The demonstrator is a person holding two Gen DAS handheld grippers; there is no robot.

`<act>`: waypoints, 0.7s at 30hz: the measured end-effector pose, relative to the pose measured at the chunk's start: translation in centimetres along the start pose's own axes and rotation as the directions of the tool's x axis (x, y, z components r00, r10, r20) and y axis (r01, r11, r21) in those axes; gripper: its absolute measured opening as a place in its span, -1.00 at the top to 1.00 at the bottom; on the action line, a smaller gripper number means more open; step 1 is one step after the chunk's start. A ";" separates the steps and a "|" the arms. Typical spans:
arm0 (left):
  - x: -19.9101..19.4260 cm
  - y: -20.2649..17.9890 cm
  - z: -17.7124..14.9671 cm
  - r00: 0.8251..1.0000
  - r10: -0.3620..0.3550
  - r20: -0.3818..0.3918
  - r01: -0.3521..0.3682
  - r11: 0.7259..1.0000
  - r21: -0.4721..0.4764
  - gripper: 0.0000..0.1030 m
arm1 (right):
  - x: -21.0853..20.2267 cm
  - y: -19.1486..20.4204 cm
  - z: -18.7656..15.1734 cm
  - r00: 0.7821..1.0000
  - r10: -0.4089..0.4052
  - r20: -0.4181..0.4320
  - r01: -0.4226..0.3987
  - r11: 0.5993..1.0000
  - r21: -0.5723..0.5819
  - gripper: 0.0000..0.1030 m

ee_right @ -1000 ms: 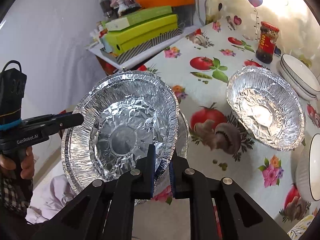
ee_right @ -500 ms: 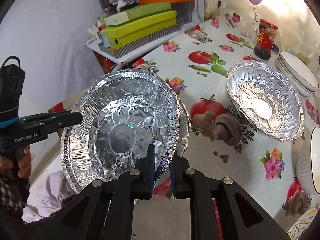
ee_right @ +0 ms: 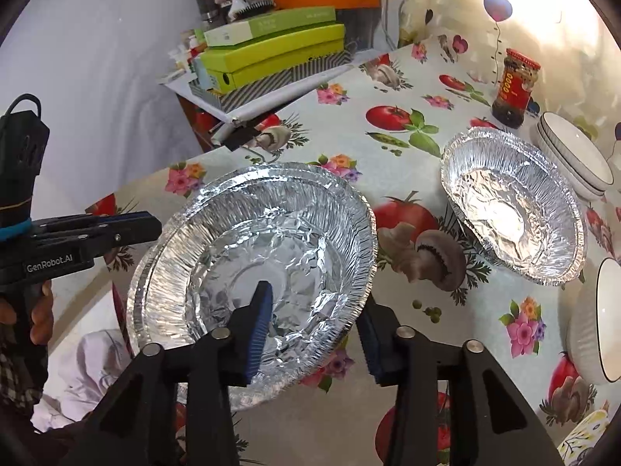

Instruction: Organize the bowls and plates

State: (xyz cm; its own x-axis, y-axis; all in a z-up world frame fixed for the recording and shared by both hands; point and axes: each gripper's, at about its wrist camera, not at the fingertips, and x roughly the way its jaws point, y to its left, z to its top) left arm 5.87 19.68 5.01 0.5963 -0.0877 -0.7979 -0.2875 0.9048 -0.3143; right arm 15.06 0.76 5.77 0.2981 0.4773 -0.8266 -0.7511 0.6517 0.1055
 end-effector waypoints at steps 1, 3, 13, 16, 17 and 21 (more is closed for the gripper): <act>0.0 0.1 0.0 1.000 0.000 0.000 0.000 1.000 -0.002 0.53 | 0.0 0.0 0.0 1.000 -0.008 0.001 0.008 1.000 -0.003 0.03; 0.0 0.1 0.0 1.000 0.000 -0.001 0.000 1.000 -0.003 0.53 | 0.0 0.3 -0.1 1.000 -0.019 0.001 0.019 1.000 -0.017 -0.03; 0.3 0.1 0.0 1.000 0.005 -0.009 -0.005 1.000 -0.003 0.53 | -0.1 1.8 -0.2 0.995 -0.094 0.027 0.096 0.989 -0.112 -0.28; 0.1 0.0 0.1 1.000 0.015 -0.005 -0.015 1.000 0.002 0.53 | -0.3 1.5 0.0 0.995 -0.091 0.035 0.094 0.991 -0.093 -0.28; 0.0 -0.1 0.2 1.000 0.022 -0.002 -0.022 1.000 0.007 0.53 | -0.5 1.3 0.0 0.995 -0.087 0.038 0.090 0.992 -0.084 -0.28; -0.6 -0.6 0.7 1.000 0.024 0.011 -0.024 0.999 0.025 0.53 | -1.5 0.8 0.3 0.994 -0.085 0.062 0.089 0.994 -0.067 -0.28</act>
State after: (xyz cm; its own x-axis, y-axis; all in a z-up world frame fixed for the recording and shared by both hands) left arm 6.26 19.47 6.05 0.5973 -0.0618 -0.7996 -0.2829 0.9167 -0.2822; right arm 14.19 0.70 7.27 0.3972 0.4560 -0.7965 -0.7592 0.6508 -0.0060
